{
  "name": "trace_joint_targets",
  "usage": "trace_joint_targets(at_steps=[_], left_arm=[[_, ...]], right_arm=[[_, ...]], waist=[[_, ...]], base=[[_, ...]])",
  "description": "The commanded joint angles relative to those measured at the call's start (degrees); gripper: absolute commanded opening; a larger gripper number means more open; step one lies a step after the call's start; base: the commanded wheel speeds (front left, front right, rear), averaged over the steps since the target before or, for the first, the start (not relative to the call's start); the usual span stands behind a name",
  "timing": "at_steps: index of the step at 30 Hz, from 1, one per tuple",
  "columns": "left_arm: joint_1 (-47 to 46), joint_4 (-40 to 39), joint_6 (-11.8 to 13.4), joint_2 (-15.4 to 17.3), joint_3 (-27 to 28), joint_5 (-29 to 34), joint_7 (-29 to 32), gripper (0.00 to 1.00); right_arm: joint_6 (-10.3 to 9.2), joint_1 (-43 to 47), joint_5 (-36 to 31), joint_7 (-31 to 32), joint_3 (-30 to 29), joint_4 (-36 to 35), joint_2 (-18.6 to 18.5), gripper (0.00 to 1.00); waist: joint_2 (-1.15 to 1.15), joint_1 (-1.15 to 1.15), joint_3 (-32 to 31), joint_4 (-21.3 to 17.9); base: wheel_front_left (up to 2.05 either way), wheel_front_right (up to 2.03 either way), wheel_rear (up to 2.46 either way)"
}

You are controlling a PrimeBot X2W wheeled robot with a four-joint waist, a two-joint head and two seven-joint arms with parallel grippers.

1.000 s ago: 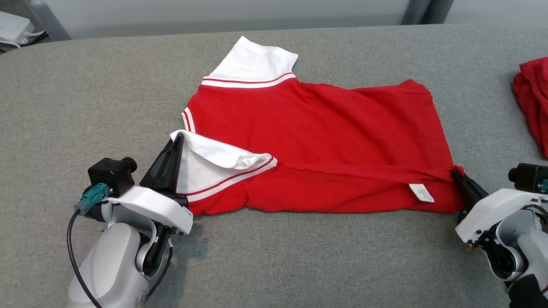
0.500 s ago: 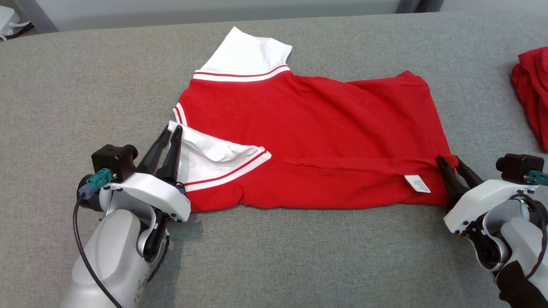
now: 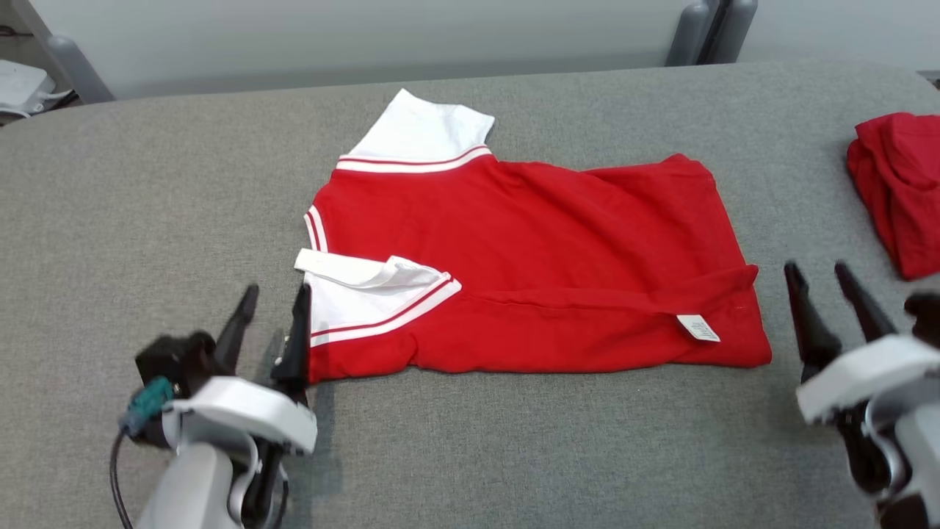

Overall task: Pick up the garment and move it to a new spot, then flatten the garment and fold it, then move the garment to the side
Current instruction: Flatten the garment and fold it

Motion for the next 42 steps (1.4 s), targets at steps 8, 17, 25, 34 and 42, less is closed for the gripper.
trace_joint_targets(at_steps=[8,17,25,34,42], left_arm=[[8.03,-1.56,1.32,-0.19,1.18,-3.54,4.83,1.0],[7.83,2.79,2.89,-0.38,1.16,-4.75,7.43,0.97],[4.22,7.64,2.47,-0.23,0.92,-4.96,5.72,0.65],[2.59,11.55,0.91,-0.19,-0.54,-5.11,3.42,0.0],[1.64,12.9,0.12,0.09,-1.98,-5.05,2.62,0.0]], right_arm=[[-0.14,12.96,-7.68,-0.75,-7.32,-5.97,5.23,1.0],[-0.14,13.78,-7.94,-0.75,-7.09,-6.59,6.39,1.0],[-0.14,13.66,-6.82,-0.75,-5.64,-6.57,4.91,1.0],[-0.14,11.84,-0.81,-0.75,-1.59,-2.48,4.81,1.0],[-0.14,6.95,4.9,-0.75,3.52,5.63,5.11,1.0]], waist=[[0.0,0.0,-2.61,-0.19],[0.0,0.0,-2.52,-0.78],[0.0,0.0,-1.41,-1.14],[0.0,0.0,-1.44,-0.28],[0.0,0.0,-1.57,1.0]], base=[[0.0,0.0,0.0],[0.0,0.0,0.0],[0.0,0.0,0.0],[0.0,0.0,0.0],[0.0,0.0,0.0]])
